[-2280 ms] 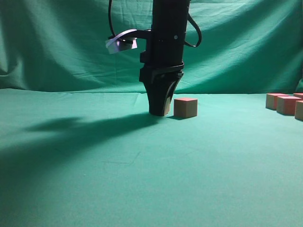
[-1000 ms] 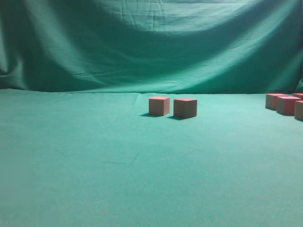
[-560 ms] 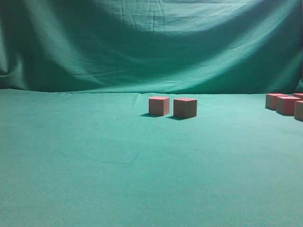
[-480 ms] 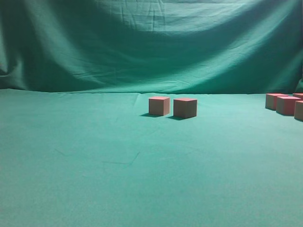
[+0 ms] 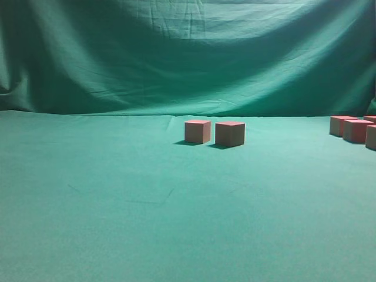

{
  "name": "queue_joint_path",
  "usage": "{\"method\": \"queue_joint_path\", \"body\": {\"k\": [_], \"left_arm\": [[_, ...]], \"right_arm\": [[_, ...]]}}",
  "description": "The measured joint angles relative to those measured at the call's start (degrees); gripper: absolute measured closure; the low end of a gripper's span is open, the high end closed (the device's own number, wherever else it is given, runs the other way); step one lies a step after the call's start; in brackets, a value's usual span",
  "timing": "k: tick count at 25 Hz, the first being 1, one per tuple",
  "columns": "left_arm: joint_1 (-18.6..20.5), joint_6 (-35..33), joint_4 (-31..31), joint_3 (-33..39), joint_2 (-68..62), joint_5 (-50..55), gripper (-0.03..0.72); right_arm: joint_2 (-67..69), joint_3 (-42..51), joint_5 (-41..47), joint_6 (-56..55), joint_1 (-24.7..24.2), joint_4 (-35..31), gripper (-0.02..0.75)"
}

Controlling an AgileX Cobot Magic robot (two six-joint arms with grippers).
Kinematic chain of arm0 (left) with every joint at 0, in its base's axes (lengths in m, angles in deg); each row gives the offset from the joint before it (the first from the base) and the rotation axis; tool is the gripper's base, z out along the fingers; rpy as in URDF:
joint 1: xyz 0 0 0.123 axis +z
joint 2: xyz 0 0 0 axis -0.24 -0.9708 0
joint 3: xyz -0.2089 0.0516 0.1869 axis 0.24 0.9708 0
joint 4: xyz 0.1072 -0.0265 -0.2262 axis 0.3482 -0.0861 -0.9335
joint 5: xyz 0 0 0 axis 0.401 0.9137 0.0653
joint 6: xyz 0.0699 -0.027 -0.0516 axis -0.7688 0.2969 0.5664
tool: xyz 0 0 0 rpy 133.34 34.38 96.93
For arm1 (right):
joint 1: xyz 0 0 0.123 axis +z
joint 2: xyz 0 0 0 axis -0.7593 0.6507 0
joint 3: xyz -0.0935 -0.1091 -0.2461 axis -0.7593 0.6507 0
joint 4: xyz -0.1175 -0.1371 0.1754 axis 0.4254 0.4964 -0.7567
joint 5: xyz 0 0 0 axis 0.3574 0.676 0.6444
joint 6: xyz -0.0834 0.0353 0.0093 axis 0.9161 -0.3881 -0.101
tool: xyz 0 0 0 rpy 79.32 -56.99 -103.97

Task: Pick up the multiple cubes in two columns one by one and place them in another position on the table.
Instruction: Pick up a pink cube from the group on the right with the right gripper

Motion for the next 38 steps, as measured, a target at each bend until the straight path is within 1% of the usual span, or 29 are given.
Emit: {"method": "queue_joint_path", "body": {"k": [4,8,11,16,23,24,25,26,29,30,34,36,38], "left_arm": [[0.0,0.0,0.0,0.0,0.0,0.0,0.688],[0.0,0.0,0.0,0.0,0.0,0.0,0.688],[0.0,0.0,0.0,0.0,0.0,0.0,0.688],[0.0,0.0,0.0,0.0,0.0,0.0,0.688],[0.0,0.0,0.0,0.0,0.0,0.0,0.688],[0.0,0.0,0.0,0.0,0.0,0.0,0.688],[0.0,0.0,0.0,0.0,0.0,0.0,0.688],[0.0,0.0,0.0,0.0,0.0,0.0,0.688],[0.0,0.0,0.0,0.0,0.0,0.0,0.688],[0.0,0.0,0.0,0.0,0.0,0.0,0.688],[0.0,0.0,0.0,0.0,0.0,0.0,0.688],[0.0,0.0,0.0,0.0,0.0,0.0,0.688],[0.0,0.0,0.0,0.0,0.0,0.0,0.688]], "right_arm": [[4.7,0.5,-3.9,-0.5,0.0,0.5,0.208],[11.9,0.5,-7.1,-0.6,0.0,3.2,0.208],[17.2,-1.4,-8.3,-1.0,-0.1,4.1,0.208],[23.3,-4.4,-9.1,-2.1,-2.0,4.1,0.208],[26.5,-5.2,-12.4,-2.1,-2.4,2.8,0.208],[26.9,-5.2,-12.7,-2.1,-2.4,2.7,0.262],[27.1,-5.2,-12.9,-2.1,-2.4,2.6,0.280],[27.2,-5.2,-13.0,-2.1,-2.4,2.5,0.315],[27.3,-5.2,-13.3,-2.1,-2.4,2.5,0.447],[27.3,-5.2,-13.2,-2.1,-2.4,2.5,0.479],[27.2,-5.4,-11.5,-2.0,-2.4,2.5,0.471],[26.4,-6.4,-7.9,-0.9,-2.4,2.0,0.471],[24.1,-7.6,-3.8,2.6,-1.2,1.3,0.471]]}}
